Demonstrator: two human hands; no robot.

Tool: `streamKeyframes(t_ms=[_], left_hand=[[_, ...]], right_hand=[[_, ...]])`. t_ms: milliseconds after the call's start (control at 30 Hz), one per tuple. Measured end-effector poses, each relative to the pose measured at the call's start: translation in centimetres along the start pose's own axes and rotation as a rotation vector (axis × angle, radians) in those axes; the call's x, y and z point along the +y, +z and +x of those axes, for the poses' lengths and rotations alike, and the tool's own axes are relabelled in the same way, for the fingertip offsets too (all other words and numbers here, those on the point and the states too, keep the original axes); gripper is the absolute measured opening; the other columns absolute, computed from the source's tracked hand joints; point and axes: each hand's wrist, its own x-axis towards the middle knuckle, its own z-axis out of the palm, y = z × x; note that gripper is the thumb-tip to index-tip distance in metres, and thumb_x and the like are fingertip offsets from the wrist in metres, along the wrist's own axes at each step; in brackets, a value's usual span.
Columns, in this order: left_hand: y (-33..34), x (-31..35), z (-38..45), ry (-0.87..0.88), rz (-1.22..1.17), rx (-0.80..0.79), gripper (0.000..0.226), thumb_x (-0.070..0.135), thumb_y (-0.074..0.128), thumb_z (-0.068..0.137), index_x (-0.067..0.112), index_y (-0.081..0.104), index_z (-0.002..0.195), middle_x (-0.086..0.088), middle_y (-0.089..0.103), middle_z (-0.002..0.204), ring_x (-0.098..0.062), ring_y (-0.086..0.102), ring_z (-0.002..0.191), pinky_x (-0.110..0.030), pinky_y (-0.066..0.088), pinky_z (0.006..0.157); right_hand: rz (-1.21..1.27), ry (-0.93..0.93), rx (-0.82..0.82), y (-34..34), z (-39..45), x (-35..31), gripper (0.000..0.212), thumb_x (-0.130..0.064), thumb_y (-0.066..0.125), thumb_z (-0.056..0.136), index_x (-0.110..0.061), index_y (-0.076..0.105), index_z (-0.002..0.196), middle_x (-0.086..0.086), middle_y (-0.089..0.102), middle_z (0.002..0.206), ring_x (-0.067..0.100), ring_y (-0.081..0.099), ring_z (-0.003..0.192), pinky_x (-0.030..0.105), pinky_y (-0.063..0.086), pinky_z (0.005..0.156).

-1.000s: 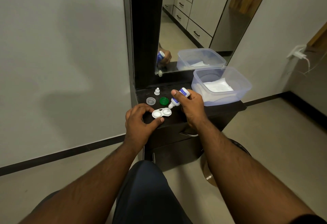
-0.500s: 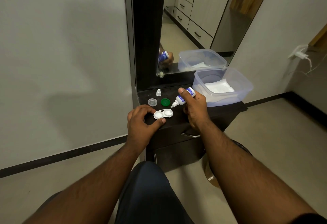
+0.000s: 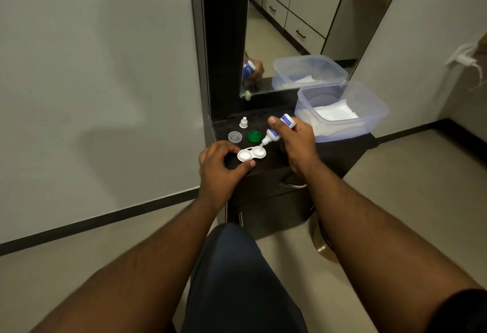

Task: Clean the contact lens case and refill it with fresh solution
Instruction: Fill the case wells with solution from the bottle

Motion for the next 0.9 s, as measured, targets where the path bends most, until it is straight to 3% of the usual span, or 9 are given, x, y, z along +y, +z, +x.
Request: streamKeyframes(t_ms=[167, 333, 500, 567, 667, 767, 900], left_hand=[[-0.1, 0.0, 0.0, 0.0, 0.008, -0.005, 0.042, 0.055, 0.069, 0.066, 0.023, 0.066, 0.093, 0.015, 0.057, 0.104, -0.008, 0.048, 0.105, -0.023, 0.035, 0.09], [-0.6, 0.7, -0.1, -0.056, -0.059, -0.027, 0.042, 0.042, 0.079, 0.072, 0.024, 0.063, 0.106, 0.014, 0.061, 0.107, -0.011, 0.05, 0.109, -0.019, 0.039, 0.088], [-1.3, 4.1, 2.7, -0.038, -0.28, 0.223, 0.016, 0.02, 0.07, 0.085, 0.016, 0.066, 0.1, 0.004, 0.067, 0.093, 0.003, 0.06, 0.085, -0.005, 0.04, 0.074], [-1.1, 4.7, 5.8, -0.053, -0.177, 0.184, 0.017, 0.017, 0.069, 0.085, 0.012, 0.068, 0.101, 0.0, 0.068, 0.095, 0.003, 0.06, 0.081, -0.004, 0.041, 0.07], [-0.4, 4.9, 9.8, -0.09, 0.132, -0.029, 0.033, 0.022, 0.07, 0.083, 0.011, 0.067, 0.114, -0.007, 0.066, 0.111, -0.015, 0.063, 0.096, -0.015, 0.048, 0.073], [0.5, 5.2, 11.4, -0.11, 0.281, -0.166, 0.041, 0.024, 0.072, 0.082, 0.014, 0.062, 0.121, -0.008, 0.067, 0.112, -0.024, 0.063, 0.101, -0.033, 0.051, 0.087], [1.0, 4.8, 11.4, -0.096, 0.368, -0.152, 0.033, 0.027, 0.075, 0.08, 0.013, 0.064, 0.108, -0.005, 0.067, 0.101, -0.022, 0.062, 0.09, -0.031, 0.049, 0.077]], right_hand=[[0.1, 0.055, 0.019, -0.4, 0.2, 0.1, 0.024, -0.037, 0.07, 0.081, -0.016, 0.061, 0.078, 0.004, 0.061, 0.07, 0.011, 0.045, 0.056, 0.023, 0.039, 0.049], [0.189, 0.04, -0.069, -0.8, 0.8, 0.6, 0.013, -0.021, 0.072, 0.081, -0.013, 0.066, 0.089, 0.005, 0.064, 0.078, 0.009, 0.052, 0.064, 0.025, 0.043, 0.057], [0.306, 0.053, -0.107, -1.1, 1.3, 0.9, 0.023, -0.001, 0.07, 0.079, -0.011, 0.059, 0.097, 0.018, 0.064, 0.109, 0.024, 0.064, 0.093, 0.032, 0.055, 0.078], [0.326, 0.043, -0.108, -1.0, 1.5, 1.0, 0.026, 0.006, 0.067, 0.078, -0.012, 0.055, 0.092, 0.017, 0.065, 0.103, 0.027, 0.062, 0.093, 0.038, 0.053, 0.084], [0.355, 0.018, -0.102, -1.1, 1.7, 1.2, 0.031, 0.009, 0.067, 0.077, -0.014, 0.05, 0.088, 0.011, 0.066, 0.089, 0.022, 0.063, 0.084, 0.035, 0.052, 0.077], [0.368, 0.016, -0.126, -1.3, 1.9, 1.5, 0.038, 0.008, 0.069, 0.077, -0.016, 0.054, 0.103, 0.011, 0.07, 0.103, 0.019, 0.067, 0.091, 0.028, 0.053, 0.074], [0.355, 0.023, -0.135, -1.1, 2.2, 2.0, 0.039, 0.004, 0.068, 0.08, -0.019, 0.061, 0.111, 0.009, 0.067, 0.117, 0.02, 0.063, 0.109, 0.031, 0.052, 0.087]])
